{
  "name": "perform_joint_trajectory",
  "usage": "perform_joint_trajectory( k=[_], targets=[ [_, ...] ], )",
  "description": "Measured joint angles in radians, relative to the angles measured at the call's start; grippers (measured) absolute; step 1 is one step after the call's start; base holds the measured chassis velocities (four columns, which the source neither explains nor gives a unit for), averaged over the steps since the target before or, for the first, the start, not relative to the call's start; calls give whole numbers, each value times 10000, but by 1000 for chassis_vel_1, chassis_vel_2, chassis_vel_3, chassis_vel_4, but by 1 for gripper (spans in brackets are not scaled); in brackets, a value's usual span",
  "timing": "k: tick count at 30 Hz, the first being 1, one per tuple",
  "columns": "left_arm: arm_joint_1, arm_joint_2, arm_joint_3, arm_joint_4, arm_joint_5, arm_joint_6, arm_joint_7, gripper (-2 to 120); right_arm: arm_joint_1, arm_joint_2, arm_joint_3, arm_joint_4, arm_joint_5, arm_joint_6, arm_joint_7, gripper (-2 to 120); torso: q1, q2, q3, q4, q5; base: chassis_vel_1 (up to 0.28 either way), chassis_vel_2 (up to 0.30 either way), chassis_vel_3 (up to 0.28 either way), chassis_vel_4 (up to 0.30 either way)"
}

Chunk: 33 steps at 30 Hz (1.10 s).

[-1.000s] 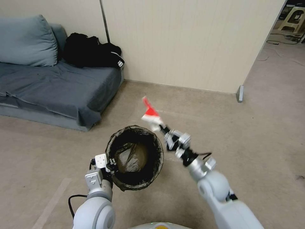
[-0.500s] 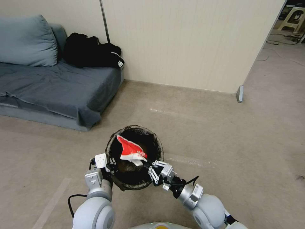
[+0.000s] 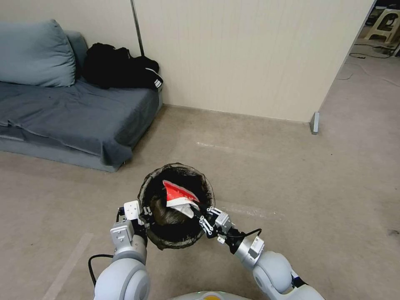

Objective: Pick up the trash bin, then pick up the garbage from the floor and place it into the trash bin.

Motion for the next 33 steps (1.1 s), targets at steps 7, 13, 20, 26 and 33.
perform_joint_trajectory(
  k=[7, 13, 20, 26, 33],
  targets=[
    [5, 30, -15, -41, -100, -167, 175, 1, -56, 26, -42, 173, -104, -5, 2, 58, 0, 0, 0, 0, -1, 0, 0, 0, 0],
    [12, 25, 9, -44, -156, -172, 179, 1, -169, 23, -47, 384, -210, 3, 6, 78, 0, 0, 0, 0, 0, 0, 0, 0, 0],
    [1, 72, -64, 17, -45, -170, 182, 1, -585, 12, 221, 1986, -543, 274, 393, 100, 1, 0, 0, 0, 1, 0, 0, 0, 0],
    [-46, 143, -175, 313, 297, -170, 187, 1, -1351, 429, 1136, 4141, -870, 257, 1681, 100, 0, 0, 0, 1, -2, 0, 0, 0, 0],
    [6, 227, -209, 355, 351, -171, 191, 1, -2747, 1062, 2053, 4466, -868, 332, 3984, 100, 0, 0, -1, -2, -1, 0, 0, 0, 0]
  ],
)
